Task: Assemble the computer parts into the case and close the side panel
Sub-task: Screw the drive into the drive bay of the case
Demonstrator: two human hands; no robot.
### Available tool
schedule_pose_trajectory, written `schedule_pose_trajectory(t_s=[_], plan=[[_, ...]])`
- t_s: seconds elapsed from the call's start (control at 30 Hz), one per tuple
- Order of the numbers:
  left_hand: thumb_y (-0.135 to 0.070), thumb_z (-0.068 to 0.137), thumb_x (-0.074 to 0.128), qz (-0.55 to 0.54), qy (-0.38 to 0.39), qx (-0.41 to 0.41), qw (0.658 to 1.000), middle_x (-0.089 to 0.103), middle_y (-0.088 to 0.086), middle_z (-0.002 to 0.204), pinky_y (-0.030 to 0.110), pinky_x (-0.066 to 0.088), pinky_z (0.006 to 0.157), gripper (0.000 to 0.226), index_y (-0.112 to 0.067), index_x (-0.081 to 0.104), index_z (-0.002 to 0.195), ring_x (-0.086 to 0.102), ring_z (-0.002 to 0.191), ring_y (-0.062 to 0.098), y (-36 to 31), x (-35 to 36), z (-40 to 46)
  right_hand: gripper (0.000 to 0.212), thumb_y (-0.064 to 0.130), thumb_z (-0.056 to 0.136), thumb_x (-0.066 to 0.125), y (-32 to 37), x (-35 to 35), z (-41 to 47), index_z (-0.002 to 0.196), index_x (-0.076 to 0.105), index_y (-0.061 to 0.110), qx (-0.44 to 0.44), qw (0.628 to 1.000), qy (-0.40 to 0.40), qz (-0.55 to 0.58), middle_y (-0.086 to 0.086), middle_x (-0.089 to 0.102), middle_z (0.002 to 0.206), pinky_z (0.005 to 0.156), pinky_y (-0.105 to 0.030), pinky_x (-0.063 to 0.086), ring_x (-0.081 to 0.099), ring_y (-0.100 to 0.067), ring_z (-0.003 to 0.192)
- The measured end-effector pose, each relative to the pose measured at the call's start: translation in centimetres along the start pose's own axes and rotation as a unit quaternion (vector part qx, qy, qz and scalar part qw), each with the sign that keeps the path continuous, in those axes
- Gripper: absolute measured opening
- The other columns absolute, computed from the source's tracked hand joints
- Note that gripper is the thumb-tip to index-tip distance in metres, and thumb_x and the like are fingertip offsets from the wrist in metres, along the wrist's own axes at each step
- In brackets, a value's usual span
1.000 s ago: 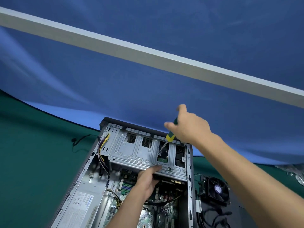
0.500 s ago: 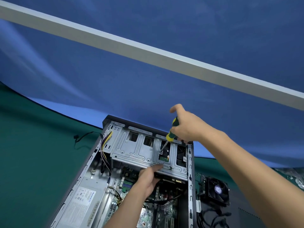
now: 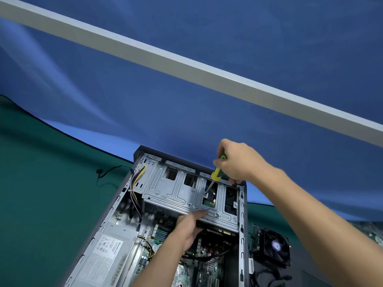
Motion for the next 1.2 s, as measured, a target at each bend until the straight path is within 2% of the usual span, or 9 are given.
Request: schedule_pose_trajectory(t_s=[0.2, 0.33, 0.47, 0.6, 0.7, 0.83, 0.97, 1.1, 1.2], plan=[[0.000, 0.079, 0.071, 0.003, 0.016, 0.004, 1.000, 0.064, 0.021, 0.114, 0.047, 0.043, 0.102, 0.031, 0.010, 0.062, 0.107, 0.058, 0.109, 0.037, 0.0, -0.2, 0.0, 0.011, 0.016, 0.092, 0.049, 1.0, -0.3, 0.6, 0.101, 0.046, 0.012, 0.009, 0.999, 0.040, -0.008, -0.009, 0.068, 0.077, 0.057, -0.031, 0.052, 0.061, -0.023, 0.054], [-0.002, 0.078, 0.072, 0.009, 0.020, 0.012, 1.000, 0.066, 0.019, 0.110, 0.044, 0.046, 0.099, 0.034, 0.008, 0.061, 0.109, 0.061, 0.105, 0.033, 0.0, -0.2, 0.1, 0.025, 0.021, 0.096, 0.046, 0.7, -0.5, 0.9, 0.074, 0.042, 0.009, 0.041, 0.992, -0.057, -0.108, -0.007, 0.057, 0.073, 0.048, -0.026, 0.037, 0.048, -0.023, 0.054], [-0.005, 0.078, 0.073, 0.015, 0.016, 0.015, 1.000, 0.061, 0.015, 0.118, 0.044, 0.042, 0.104, 0.041, 0.008, 0.058, 0.114, 0.055, 0.113, 0.032, 0.1, -0.2, 0.3, 0.013, 0.022, 0.096, 0.048, 0.5, -0.4, 0.7, 0.101, 0.040, 0.014, 0.022, 0.999, 0.027, -0.013, -0.009, 0.064, 0.083, 0.064, -0.039, 0.056, 0.067, -0.028, 0.064], [-0.006, 0.078, 0.073, 0.023, 0.017, 0.013, 1.000, 0.062, 0.018, 0.118, 0.042, 0.042, 0.103, 0.041, 0.007, 0.058, 0.114, 0.056, 0.112, 0.031, 0.2, -0.3, 0.5, 0.039, 0.041, 0.098, 0.046, -0.2, -0.5, 0.7, 0.073, 0.042, 0.010, 0.068, 0.991, -0.066, -0.096, -0.003, 0.051, 0.066, 0.048, -0.027, 0.038, 0.052, -0.023, 0.055], [-0.006, 0.078, 0.073, 0.028, 0.017, 0.011, 0.999, 0.061, 0.018, 0.120, 0.043, 0.041, 0.105, 0.041, 0.007, 0.058, 0.114, 0.054, 0.115, 0.032, 0.2, -0.3, 0.5, 0.027, 0.036, 0.095, 0.053, -0.3, -0.7, 0.6, 0.101, 0.037, 0.016, 0.049, 0.997, 0.041, 0.031, -0.006, 0.056, 0.088, 0.061, -0.038, 0.055, 0.066, -0.028, 0.065], [-0.006, 0.077, 0.074, 0.023, 0.016, 0.010, 1.000, 0.060, 0.020, 0.122, 0.044, 0.041, 0.105, 0.044, 0.008, 0.057, 0.114, 0.054, 0.116, 0.034, 0.2, -0.4, 0.6, 0.032, 0.034, 0.098, 0.044, -0.4, -0.3, 0.4, 0.077, 0.045, 0.009, 0.056, 0.993, -0.080, -0.059, -0.006, 0.053, 0.067, 0.048, -0.029, 0.038, 0.052, -0.026, 0.057], [-0.005, 0.076, 0.074, 0.024, 0.017, 0.009, 1.000, 0.062, 0.021, 0.118, 0.045, 0.042, 0.103, 0.040, 0.008, 0.059, 0.111, 0.056, 0.113, 0.035, 0.0, -0.3, 0.5, 0.020, 0.031, 0.094, 0.051, -0.1, -0.1, 0.4, 0.097, 0.040, 0.014, 0.032, 0.999, 0.006, 0.013, -0.009, 0.057, 0.086, 0.063, -0.038, 0.053, 0.061, -0.029, 0.073], [-0.006, 0.076, 0.074, 0.020, 0.018, 0.007, 1.000, 0.059, 0.022, 0.122, 0.045, 0.041, 0.105, 0.046, 0.008, 0.056, 0.115, 0.054, 0.117, 0.035, 0.1, -0.3, 0.4, 0.045, 0.041, 0.101, 0.036, -0.3, 0.2, 0.0, 0.069, 0.038, 0.010, 0.057, 0.989, -0.103, -0.091, -0.004, 0.044, 0.066, 0.048, -0.028, 0.028, 0.040, -0.021, 0.055], [-0.007, 0.076, 0.075, 0.025, 0.017, 0.006, 1.000, 0.058, 0.021, 0.124, 0.045, 0.039, 0.106, 0.047, 0.009, 0.055, 0.116, 0.053, 0.118, 0.035, 0.1, -0.3, 0.2, 0.029, 0.042, 0.097, 0.040, -0.7, -0.4, 0.1, 0.104, 0.037, 0.013, 0.048, 0.998, -0.032, -0.018, -0.006, 0.049, 0.090, 0.058, -0.032, 0.038, 0.051, -0.026, 0.068]])
Point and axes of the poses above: each hand's wrist, its own z-axis towards the middle knuckle, its own x-axis out of the palm, y = z × x, the point moved 2 cm from there along z, towards the middle knuckle
